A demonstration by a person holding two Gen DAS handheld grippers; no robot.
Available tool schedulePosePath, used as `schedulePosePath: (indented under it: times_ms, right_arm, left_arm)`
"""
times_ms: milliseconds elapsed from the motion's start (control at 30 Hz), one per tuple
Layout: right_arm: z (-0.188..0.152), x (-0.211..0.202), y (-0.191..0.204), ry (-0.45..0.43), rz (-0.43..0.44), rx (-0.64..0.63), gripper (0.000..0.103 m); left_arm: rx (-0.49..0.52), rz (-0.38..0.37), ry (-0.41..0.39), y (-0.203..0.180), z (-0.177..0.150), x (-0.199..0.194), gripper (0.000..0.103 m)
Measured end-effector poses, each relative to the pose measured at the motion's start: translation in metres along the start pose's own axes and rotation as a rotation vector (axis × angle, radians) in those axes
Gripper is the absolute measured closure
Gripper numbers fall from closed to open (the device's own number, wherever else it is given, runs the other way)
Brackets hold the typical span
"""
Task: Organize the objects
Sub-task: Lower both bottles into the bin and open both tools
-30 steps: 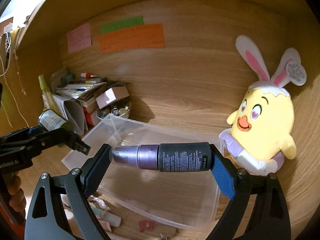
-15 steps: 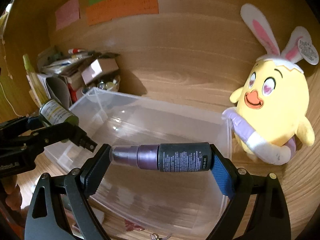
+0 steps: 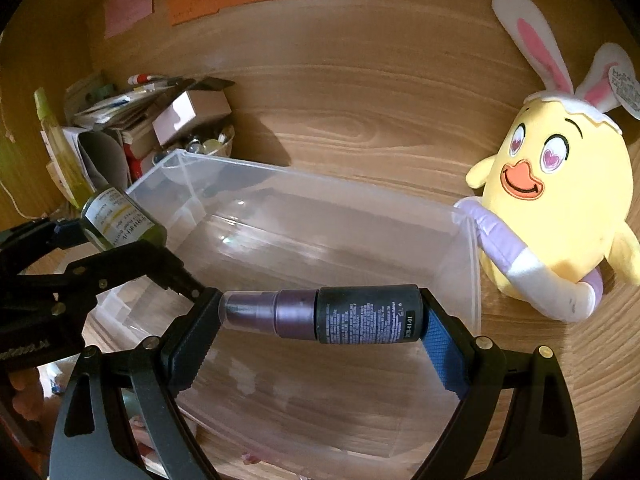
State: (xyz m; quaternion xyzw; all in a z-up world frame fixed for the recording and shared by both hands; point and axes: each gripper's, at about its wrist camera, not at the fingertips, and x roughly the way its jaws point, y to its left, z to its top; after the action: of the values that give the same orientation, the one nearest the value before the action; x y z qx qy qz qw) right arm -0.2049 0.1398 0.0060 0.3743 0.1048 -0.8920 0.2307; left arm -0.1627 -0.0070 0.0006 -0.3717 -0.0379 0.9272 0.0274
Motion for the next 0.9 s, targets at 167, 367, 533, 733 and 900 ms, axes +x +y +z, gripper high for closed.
schedulePosePath:
  times_ms: [167,367,533,733,900]
  right_arm:
    - [-0.002,0.005,0.002,0.022,-0.009,-0.009,0.011]
    - [-0.002,0.007,0.001,0.034,0.006,-0.005,0.010]
    - [-0.002,0.003,0.000,0.034,0.012,-0.006,0.010]
    - [0.002,-0.010,0.000,0.007,0.021,-0.003,0.009]
    - [0.003,-0.024,0.000,-0.022,0.004,-0.009,0.007]
  left_arm:
    - [-0.006,-0.025,0.023,0.000,-0.002,0.003,0.039]
    - [-0.012,-0.044,0.035,-0.001,-0.003,0.002,0.035]
    - [-0.001,-0.048,0.018,-0.008,-0.003,-0.008,0.029]
    - [0.015,-0.029,-0.022,-0.011,-0.001,-0.025,0.021]
    - [-0.001,-0.009,-0.054,-0.007,-0.001,-0.042,0.008]
